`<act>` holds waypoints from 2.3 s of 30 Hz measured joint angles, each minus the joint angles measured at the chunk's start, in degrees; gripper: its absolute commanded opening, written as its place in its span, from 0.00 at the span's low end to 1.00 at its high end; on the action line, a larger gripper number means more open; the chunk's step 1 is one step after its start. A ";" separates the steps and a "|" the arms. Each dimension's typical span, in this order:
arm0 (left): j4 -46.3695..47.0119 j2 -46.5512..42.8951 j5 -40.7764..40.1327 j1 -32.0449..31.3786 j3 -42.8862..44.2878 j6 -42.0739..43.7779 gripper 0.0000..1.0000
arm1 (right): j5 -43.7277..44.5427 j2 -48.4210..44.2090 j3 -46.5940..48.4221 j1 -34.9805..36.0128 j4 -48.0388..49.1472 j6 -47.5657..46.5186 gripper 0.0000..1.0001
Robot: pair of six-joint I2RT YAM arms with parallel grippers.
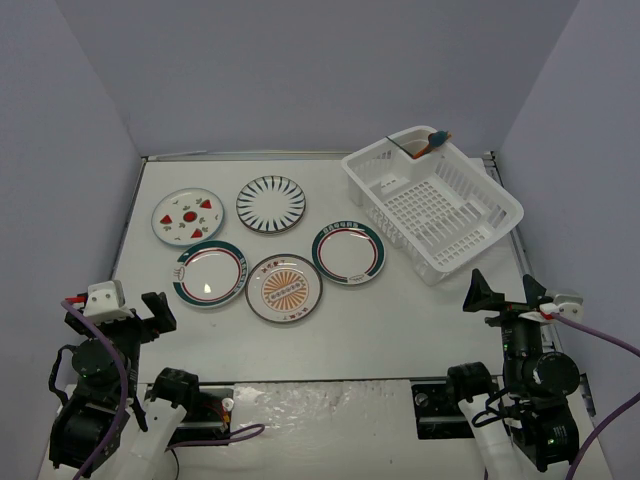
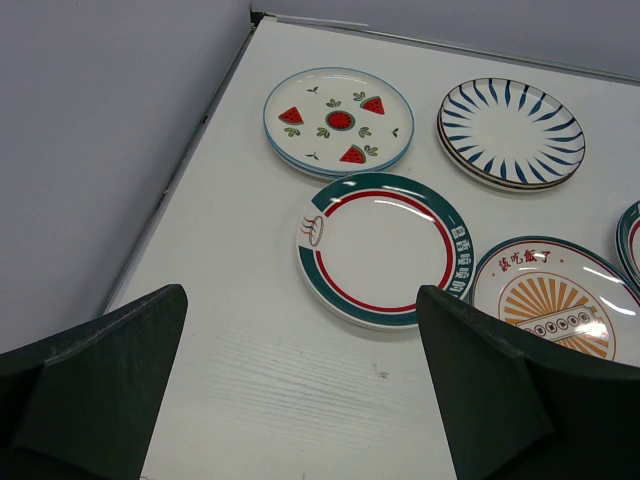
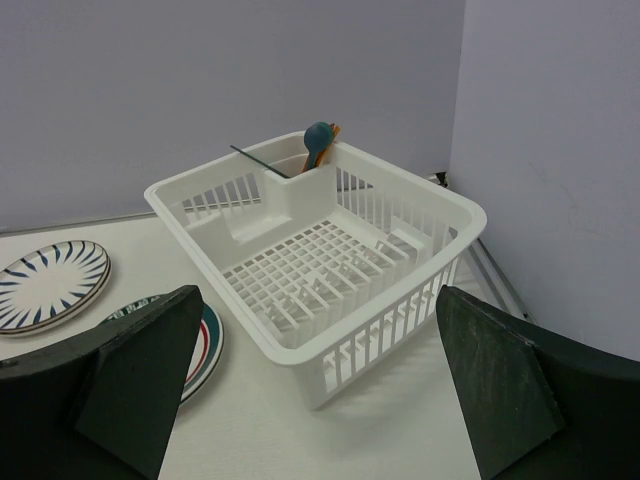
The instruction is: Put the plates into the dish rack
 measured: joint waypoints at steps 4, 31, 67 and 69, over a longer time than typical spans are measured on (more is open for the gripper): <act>0.00 0.08 0.00 0.01 0.00 0.00 0.97 | -0.02 0.00 0.00 0.00 0.01 -0.05 1.00; 2.82 29.92 8.50 0.00 4.42 -2.34 0.97 | -22.99 38.65 14.30 0.09 1.78 14.91 1.00; 7.30 26.39 10.99 0.02 0.24 -3.39 0.97 | -9.66 88.68 -10.40 36.35 56.67 50.71 0.69; 7.30 26.40 10.97 0.02 0.24 -3.39 0.97 | -9.69 90.09 -10.66 36.37 58.35 51.59 0.66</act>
